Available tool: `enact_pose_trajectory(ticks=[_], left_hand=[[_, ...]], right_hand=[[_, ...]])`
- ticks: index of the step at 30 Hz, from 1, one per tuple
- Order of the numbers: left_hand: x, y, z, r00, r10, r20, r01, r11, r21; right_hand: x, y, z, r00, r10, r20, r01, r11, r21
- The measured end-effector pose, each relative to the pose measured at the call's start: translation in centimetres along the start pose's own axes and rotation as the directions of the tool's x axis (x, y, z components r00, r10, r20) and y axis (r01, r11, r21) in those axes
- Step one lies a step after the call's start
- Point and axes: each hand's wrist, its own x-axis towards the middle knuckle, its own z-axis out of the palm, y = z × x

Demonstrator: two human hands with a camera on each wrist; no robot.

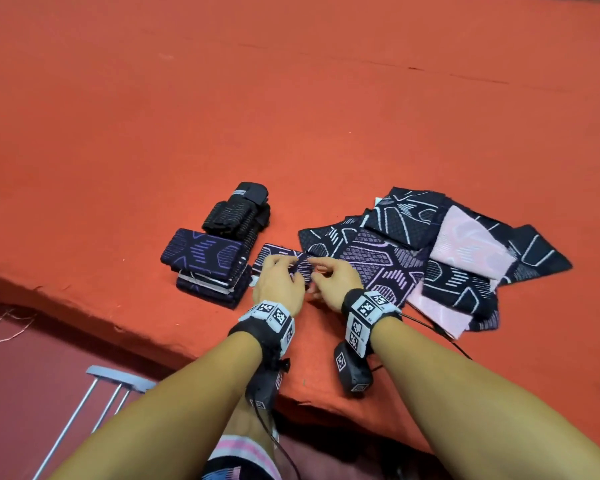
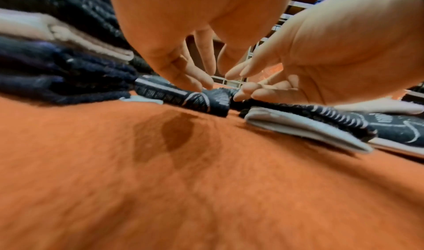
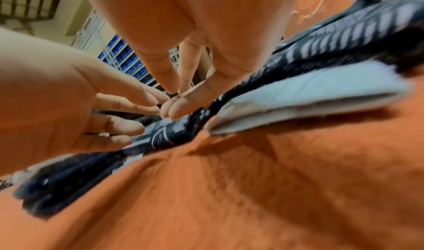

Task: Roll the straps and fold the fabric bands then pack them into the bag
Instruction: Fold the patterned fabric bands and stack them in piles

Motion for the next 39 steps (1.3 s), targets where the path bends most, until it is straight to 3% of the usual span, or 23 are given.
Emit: enact_pose_trajectory(ticks=[3,6,11,14,22,26,28,34,37,39], left_hand=[[-0.1,2.0,0.4,0.995,0.095,0.017,-0.093,0.989,-0.115],[-0.3,3.8,1.4,0.985,0.15,0.083,-0.135,0.977,-0.164],[-0.4,5.9,4.4,0.973,0.152,0.177,-0.118,0.976,-0.185],[-0.5,6.3,6.2,0.972,0.121,0.203,-0.09,0.984,-0.156],[0.0,6.9,7.4,0.991,0.041,0.13,-0.037,0.999,-0.031],[-0.2,7.0,7.2,0.995,-0.026,0.097,0.042,0.983,-0.177],[-0.6,6.9,7.3,0.992,-0.036,0.122,0.065,0.967,-0.246],[-2.2,7.0,6.4,0.973,-0.101,0.207,0.143,0.97,-0.197],[-3.4,7.1,6.7,0.967,-0.054,0.248,0.1,0.979,-0.175],[-4.2,7.5,6.6,0.977,0.016,0.211,0.022,0.984,-0.177]], right_hand=[[-1.4,0.2,-2.9,0.998,-0.003,-0.07,0.007,0.999,0.054],[-2.9,1.1,-5.8,0.991,0.009,-0.133,-0.009,1.0,0.002],[-4.8,3.9,-10.0,0.949,0.068,-0.306,-0.098,0.992,-0.083],[-5.7,5.6,-11.4,0.932,0.105,-0.346,-0.131,0.99,-0.053],[-5.5,7.8,-10.9,0.937,0.172,-0.304,-0.143,0.983,0.115],[-5.4,7.6,-11.2,0.926,0.181,-0.331,-0.143,0.981,0.134],[-5.8,7.4,-11.4,0.921,0.223,-0.32,-0.178,0.97,0.165],[-8.0,6.9,-11.6,0.934,0.244,-0.263,-0.196,0.961,0.194],[-9.3,6.8,-11.9,0.955,0.2,-0.22,-0.167,0.973,0.16],[-9.8,7.0,-12.1,0.962,0.186,-0.201,-0.163,0.979,0.126]])
